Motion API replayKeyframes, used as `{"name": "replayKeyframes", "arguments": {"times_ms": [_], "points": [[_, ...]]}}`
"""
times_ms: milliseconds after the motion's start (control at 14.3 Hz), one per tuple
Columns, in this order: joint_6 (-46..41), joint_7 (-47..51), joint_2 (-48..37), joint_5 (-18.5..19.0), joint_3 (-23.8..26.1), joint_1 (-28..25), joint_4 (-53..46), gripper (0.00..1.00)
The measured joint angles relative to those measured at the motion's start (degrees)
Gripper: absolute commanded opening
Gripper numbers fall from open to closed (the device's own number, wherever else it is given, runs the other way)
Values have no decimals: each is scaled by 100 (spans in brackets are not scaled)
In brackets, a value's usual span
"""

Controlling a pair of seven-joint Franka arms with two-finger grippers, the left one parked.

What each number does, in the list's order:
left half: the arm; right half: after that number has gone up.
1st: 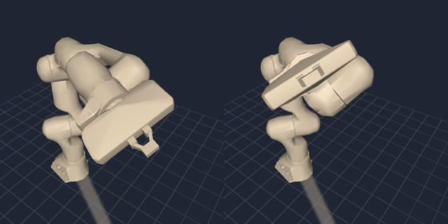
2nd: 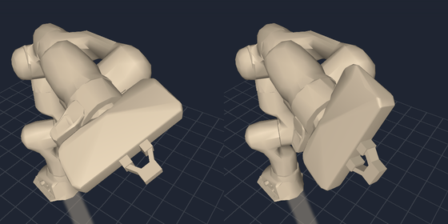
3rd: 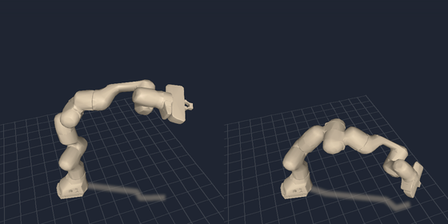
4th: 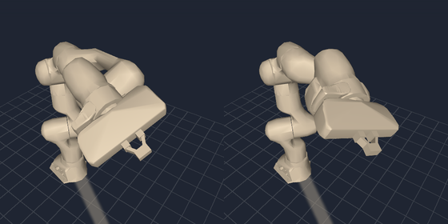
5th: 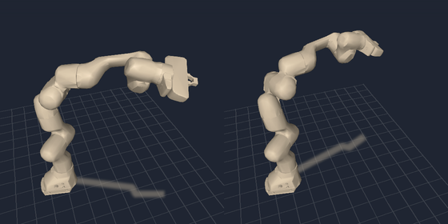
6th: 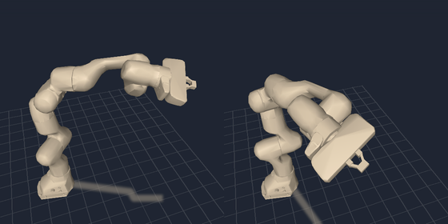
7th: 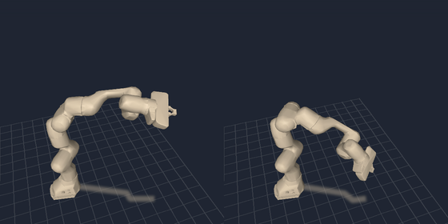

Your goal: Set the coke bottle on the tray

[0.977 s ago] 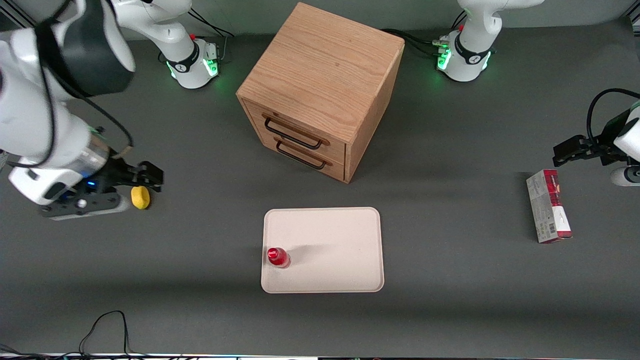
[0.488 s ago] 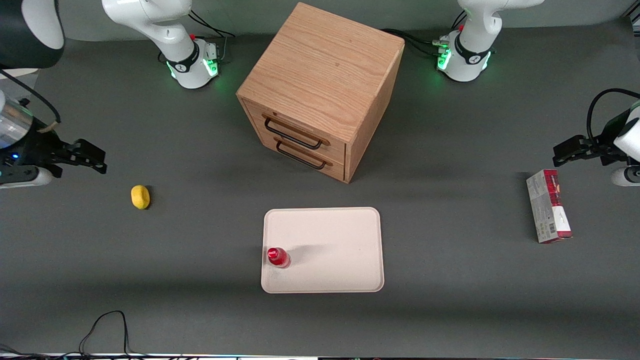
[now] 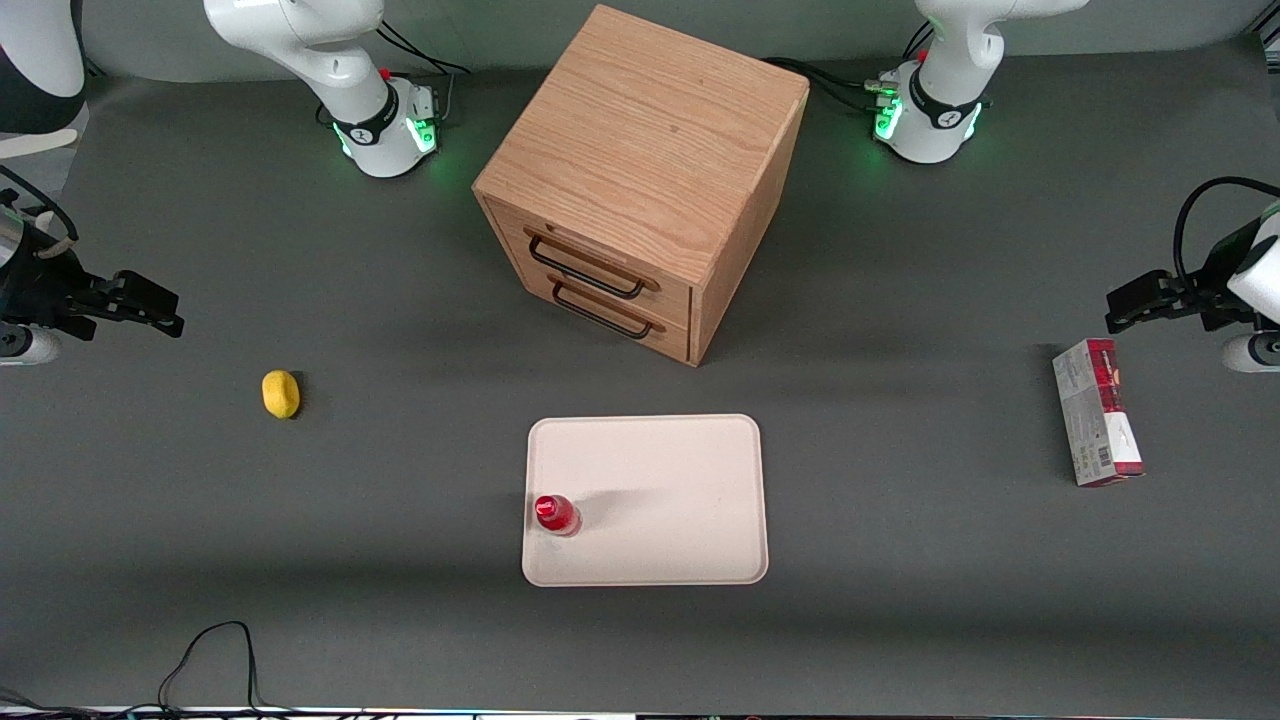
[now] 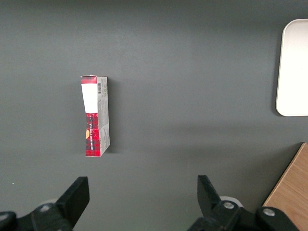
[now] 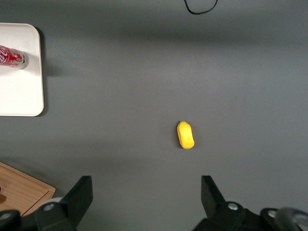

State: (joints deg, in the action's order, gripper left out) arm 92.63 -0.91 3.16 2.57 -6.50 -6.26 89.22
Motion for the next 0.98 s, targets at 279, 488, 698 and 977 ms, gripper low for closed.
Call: {"name": "replayKeyframes", "arguments": {"times_ms": [279,488,698,977], "points": [[-65,1,-26,0,-88,0,-6,100],[-77,1,-28,0,-115,0,-6,100],[-184,1,-28,-8,-115,-3,-7,100],[-370,1,-29,-263,-113,-13,-8,100]]}}
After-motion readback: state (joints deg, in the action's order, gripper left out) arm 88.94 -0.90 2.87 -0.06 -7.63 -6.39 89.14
